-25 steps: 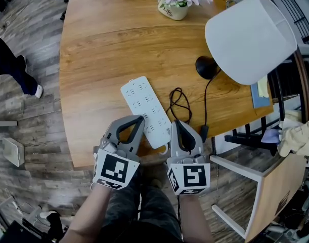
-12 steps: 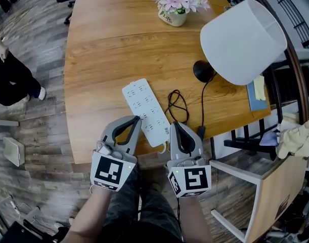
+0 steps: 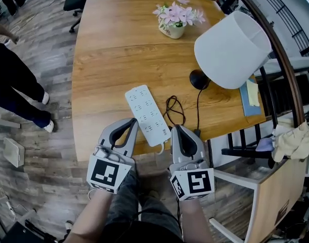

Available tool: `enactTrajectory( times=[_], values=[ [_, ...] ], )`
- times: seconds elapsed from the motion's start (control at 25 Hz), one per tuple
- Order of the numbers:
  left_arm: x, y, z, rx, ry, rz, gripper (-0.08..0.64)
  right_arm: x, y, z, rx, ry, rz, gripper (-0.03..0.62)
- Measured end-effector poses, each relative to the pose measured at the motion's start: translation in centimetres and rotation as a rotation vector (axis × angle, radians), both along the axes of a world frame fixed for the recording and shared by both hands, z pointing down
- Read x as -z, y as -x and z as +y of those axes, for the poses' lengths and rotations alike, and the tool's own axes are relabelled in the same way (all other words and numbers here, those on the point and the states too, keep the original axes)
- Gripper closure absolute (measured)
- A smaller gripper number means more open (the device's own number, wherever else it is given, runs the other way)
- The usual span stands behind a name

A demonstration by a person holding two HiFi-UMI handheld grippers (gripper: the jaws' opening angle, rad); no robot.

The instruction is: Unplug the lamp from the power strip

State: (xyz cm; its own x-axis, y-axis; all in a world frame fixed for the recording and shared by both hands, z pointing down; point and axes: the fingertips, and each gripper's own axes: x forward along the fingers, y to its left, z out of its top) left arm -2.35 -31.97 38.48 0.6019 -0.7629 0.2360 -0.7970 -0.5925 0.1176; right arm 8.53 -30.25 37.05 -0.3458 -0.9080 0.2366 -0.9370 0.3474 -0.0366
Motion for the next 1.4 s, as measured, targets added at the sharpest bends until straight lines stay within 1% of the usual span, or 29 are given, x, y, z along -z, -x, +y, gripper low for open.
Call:
enactTrajectory(
  times=[0.16,0.24,0.28,0.4,0.56,0.76,0.92,1.4],
  values=[
    [1.6,0.6,0.4,0.023,-0.014,0.015,0.563,1.9,0.1,0.5,0.019,-0.027,0.000,0.584],
    [2.5,0.9,0.4,0.035,-0.049,0.021,0.563,2.7,0.2,0.7,0.028,-0.037,-0.002,0.584],
    [2.9,1.0,0.4,0.037,-0.060,0.025,0.563,3.1,0.2,0.8,0.033,-0.042,-0.004,0.584],
    [4.2,1.0,0.8,0.031,-0.055,0.042,0.563,4.4,0.2,1.2,0.046,-0.052,-0.014,0.584],
    [5.9,1.2,1.2,0.040,-0.095,0.051,0.564,6.1,0.0,1.9,0.060,-0.069,-0.015,0.584],
    [7.5,1.6,2.2,0.052,-0.105,0.066,0.563,7.9,-0.6,3.1,0.069,-0.089,-0.013,0.584],
    [8.6,1.9,3.1,0.063,-0.090,0.075,0.564,8.7,-0.9,3.9,0.077,-0.098,-0.012,0.584],
    [12.7,3.7,5.7,0.128,-0.173,0.091,0.565,12.2,-0.2,6.0,0.144,-0.151,-0.015,0.584]
  ],
)
